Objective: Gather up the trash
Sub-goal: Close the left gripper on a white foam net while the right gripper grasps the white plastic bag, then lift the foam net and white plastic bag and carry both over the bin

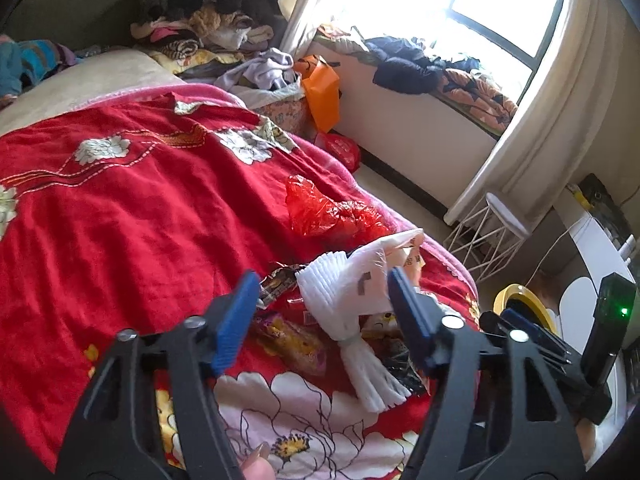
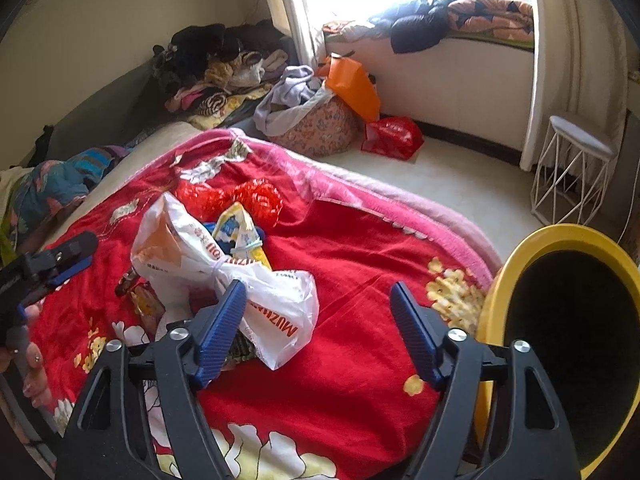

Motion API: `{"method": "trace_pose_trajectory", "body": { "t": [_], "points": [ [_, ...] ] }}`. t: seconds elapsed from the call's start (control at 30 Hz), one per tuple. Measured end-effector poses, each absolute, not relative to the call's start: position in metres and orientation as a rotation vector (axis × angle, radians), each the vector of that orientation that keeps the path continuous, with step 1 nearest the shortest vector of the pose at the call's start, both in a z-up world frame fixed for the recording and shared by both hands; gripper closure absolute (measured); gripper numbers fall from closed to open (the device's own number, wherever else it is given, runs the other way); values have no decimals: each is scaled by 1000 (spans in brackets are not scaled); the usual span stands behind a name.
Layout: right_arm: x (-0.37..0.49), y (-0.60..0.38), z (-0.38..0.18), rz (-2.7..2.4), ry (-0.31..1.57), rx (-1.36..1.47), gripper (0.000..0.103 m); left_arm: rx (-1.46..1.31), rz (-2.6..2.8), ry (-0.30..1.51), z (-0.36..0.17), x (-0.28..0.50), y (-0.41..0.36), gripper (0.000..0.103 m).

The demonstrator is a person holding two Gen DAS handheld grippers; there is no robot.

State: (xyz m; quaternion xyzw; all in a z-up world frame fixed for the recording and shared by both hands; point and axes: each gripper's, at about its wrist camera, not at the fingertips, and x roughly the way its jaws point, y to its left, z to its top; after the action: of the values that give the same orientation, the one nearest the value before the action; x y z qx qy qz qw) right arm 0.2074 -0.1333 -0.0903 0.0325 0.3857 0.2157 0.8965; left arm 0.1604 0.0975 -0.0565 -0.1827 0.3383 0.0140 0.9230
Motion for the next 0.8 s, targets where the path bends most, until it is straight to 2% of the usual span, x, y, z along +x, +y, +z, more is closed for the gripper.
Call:
{"method": "trace_pose_trajectory", "body": {
  "t": [0.1,0.2,0.33,0.4,0.47,0.77,0.8],
  "points": [
    [213,-130,-98,453,824,73,40,-388,17,722,-62,170,100,74],
    [222,-127,-108,461,863,93,45,-391,7,753,-67,178,100,81],
    [230,-125,-121,503,919,129,57,-407,4,790,-76,185,100,81],
    [230,-125,-126,530,931,150,81,-413,2,802,-79,189,100,81],
    [228,-127,-124,527,919,152,89,-422,3,817,-83,192,100,81],
    [226,-144,-118,521,895,216,94,-451,-3,870,-96,209,92,81],
    [225,-148,-115,519,887,227,95,-447,-2,874,-97,211,90,86]
  ]
}}
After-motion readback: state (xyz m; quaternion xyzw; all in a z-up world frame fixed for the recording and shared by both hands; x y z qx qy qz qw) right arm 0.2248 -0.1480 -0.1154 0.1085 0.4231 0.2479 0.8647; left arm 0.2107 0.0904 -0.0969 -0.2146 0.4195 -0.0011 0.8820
